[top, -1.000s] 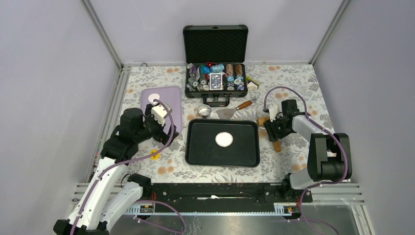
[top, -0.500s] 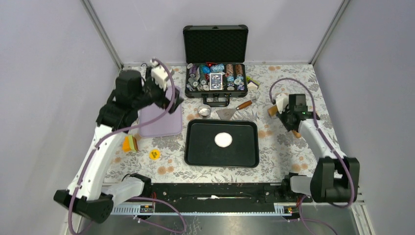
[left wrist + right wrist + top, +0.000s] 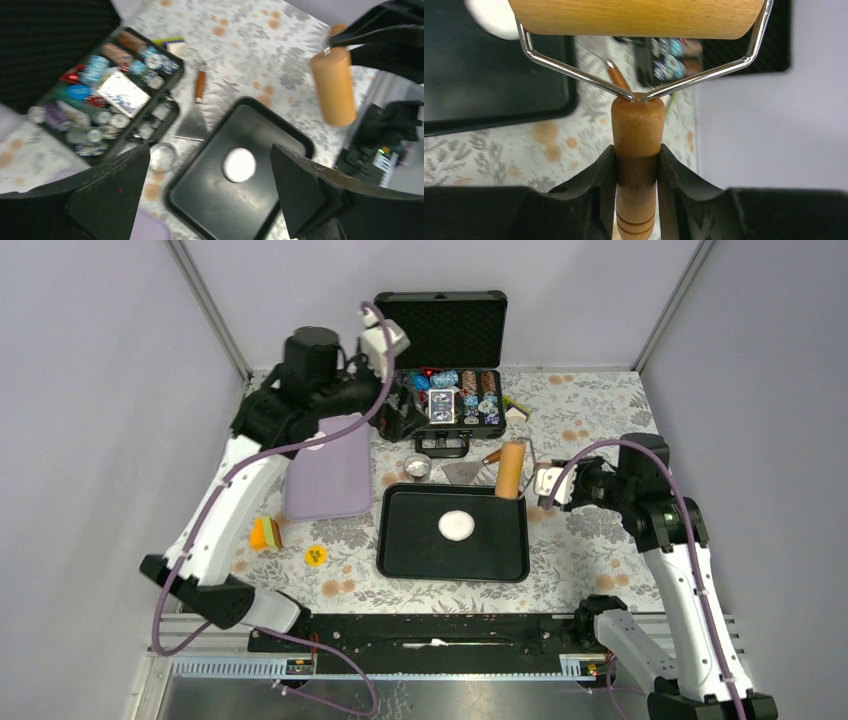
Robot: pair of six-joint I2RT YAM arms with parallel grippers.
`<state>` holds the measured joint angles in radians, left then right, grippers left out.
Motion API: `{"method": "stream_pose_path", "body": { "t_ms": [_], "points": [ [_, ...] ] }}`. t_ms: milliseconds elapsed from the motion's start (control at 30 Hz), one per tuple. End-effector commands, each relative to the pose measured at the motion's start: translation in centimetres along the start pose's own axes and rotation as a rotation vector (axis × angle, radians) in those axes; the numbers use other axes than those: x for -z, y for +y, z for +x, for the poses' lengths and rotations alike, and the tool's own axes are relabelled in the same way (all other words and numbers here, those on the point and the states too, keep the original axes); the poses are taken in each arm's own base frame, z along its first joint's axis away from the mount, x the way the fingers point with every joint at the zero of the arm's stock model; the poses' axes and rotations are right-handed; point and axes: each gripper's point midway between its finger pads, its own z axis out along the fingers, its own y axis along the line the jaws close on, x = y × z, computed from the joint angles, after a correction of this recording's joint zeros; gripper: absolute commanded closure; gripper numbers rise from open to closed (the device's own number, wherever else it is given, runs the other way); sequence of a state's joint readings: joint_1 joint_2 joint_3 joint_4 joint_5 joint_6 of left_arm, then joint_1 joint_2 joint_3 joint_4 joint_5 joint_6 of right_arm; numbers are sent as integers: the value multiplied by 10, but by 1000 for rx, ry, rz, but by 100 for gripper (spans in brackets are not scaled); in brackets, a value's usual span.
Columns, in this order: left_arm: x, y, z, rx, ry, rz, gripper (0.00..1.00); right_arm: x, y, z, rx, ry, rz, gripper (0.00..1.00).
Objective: Roll out the dumpling wrappers from the dough
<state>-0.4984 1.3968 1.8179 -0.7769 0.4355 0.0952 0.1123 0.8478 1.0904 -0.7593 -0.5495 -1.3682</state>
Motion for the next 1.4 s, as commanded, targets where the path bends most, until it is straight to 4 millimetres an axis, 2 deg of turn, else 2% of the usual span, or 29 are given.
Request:
{"method": "stream_pose_path", "body": {
  "t_ms": [0, 133, 233, 333, 533, 800, 1100, 1233, 1367],
  "points": [
    [-32, -40, 22, 79, 125, 197, 1, -32, 40, -32, 114, -236, -177, 100],
    [-64, -68, 44, 103, 256, 323, 1, -59, 73, -31, 201, -217, -259, 100],
    [-82, -86, 52, 152, 330, 424, 1, -78, 99, -23, 254, -188, -286, 100],
    [-97, -97, 66, 186, 377, 490, 1, -87, 110, -14, 306, -175, -272, 100],
    [-116, -113, 98, 225, 467, 559, 1, -100, 111, -1, 386, -131, -185, 100],
    [-125, -125, 132, 279, 561, 631, 1, -108, 110, -5, 420, -162, -115, 100],
    [-131, -134, 182, 268, 719, 627, 1, -106, 109, -8, 439, -177, -86, 100],
    [-130, -140, 191, 256, 756, 637, 1, -105, 110, -9, 442, -176, -99, 100],
    [-133, -142, 196, 235, 771, 620, 9, -105, 110, -9, 440, -174, -111, 100]
  ]
}}
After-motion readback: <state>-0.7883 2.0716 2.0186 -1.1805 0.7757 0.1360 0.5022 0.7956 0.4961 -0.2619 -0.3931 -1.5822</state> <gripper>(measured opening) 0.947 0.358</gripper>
